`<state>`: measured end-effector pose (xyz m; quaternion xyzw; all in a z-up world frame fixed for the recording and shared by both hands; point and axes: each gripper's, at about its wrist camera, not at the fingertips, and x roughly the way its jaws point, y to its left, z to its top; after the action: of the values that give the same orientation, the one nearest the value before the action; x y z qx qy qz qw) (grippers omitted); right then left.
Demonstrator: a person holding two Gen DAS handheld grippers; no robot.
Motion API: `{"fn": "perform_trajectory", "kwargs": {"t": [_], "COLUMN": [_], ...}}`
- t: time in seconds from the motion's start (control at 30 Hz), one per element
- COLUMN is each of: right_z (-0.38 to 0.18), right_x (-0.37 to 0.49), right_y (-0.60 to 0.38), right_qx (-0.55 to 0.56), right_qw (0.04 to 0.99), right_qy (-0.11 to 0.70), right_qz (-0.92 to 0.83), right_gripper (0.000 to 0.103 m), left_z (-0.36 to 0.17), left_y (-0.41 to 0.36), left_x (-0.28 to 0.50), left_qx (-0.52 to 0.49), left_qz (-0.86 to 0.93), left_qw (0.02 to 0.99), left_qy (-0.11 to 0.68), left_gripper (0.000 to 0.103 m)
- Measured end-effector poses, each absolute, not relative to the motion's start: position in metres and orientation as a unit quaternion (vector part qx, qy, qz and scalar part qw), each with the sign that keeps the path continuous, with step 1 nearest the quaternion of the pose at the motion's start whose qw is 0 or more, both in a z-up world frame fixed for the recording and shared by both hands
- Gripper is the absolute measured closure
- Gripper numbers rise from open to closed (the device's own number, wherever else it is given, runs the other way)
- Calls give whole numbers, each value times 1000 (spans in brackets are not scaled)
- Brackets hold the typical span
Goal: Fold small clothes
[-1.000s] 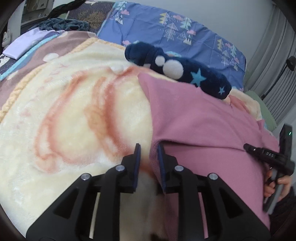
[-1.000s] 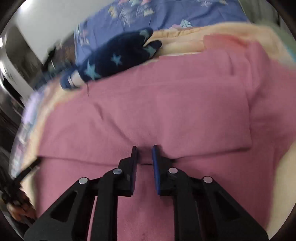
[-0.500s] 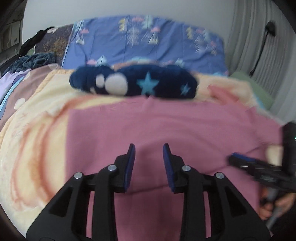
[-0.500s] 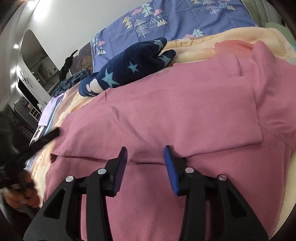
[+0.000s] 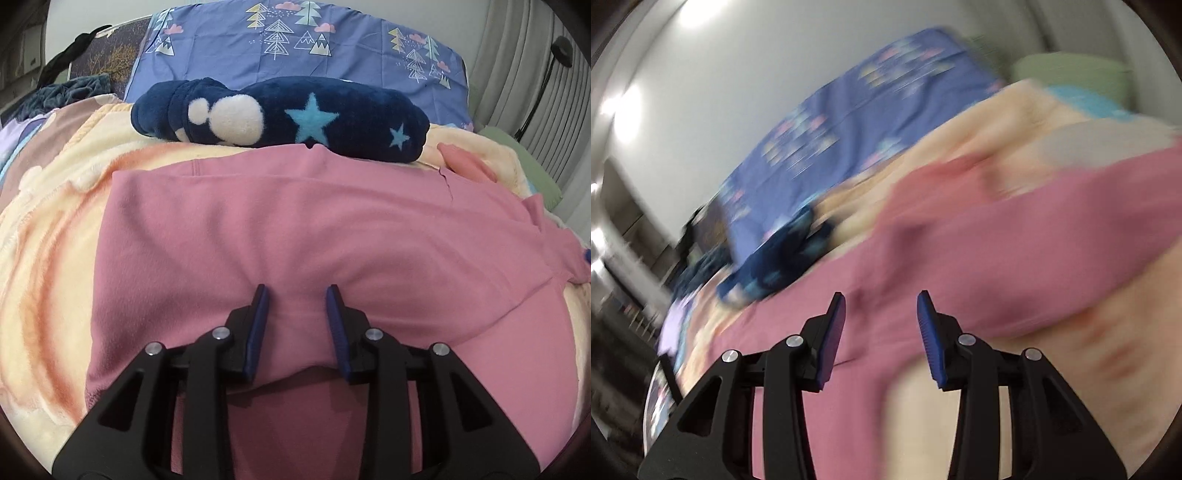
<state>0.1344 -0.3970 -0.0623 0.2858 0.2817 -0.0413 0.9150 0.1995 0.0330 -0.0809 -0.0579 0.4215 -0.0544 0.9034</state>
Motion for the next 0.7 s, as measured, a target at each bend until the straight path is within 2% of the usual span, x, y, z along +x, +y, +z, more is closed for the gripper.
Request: {"fn": "perform_trajectory", "kwargs": {"t": [0.17,0.27,0.37,0.57,0.63,0.67,0.7], "right_z": [-91,-113,-121,-118,-114,-111,-105], "right_x": [73,54,54,73,77,77,81], "right_y": [-522,-556,-563,-566,-562,-560,-557], "right_qx": [457,518,545,523,519,519,514], "right_qw": [847,816,804,811,809,812,818], "right_qy": [240,221,208,224,229,223,213], "right_qz": [-127,-131,-114,-137,-151,-147,-143], "right_gripper": [62,62,62,63,77,95,100], "left_z": [-81,-81,-81,-81,-81,-81,-81], "left_y": [34,34,36,38,38,38,38], "left_x": [200,199,199,199,199,199,199], "left_qx": [-56,-55,-61,-68,-69,-70,-70], "left_qz": [-54,-54,-57,-63,-65,-66,-67], "left_qw": [904,904,904,904,904,904,904], "left_qy": [421,420,419,418,417,417,417], "left_gripper": [69,69,69,66,65,65,64]}}
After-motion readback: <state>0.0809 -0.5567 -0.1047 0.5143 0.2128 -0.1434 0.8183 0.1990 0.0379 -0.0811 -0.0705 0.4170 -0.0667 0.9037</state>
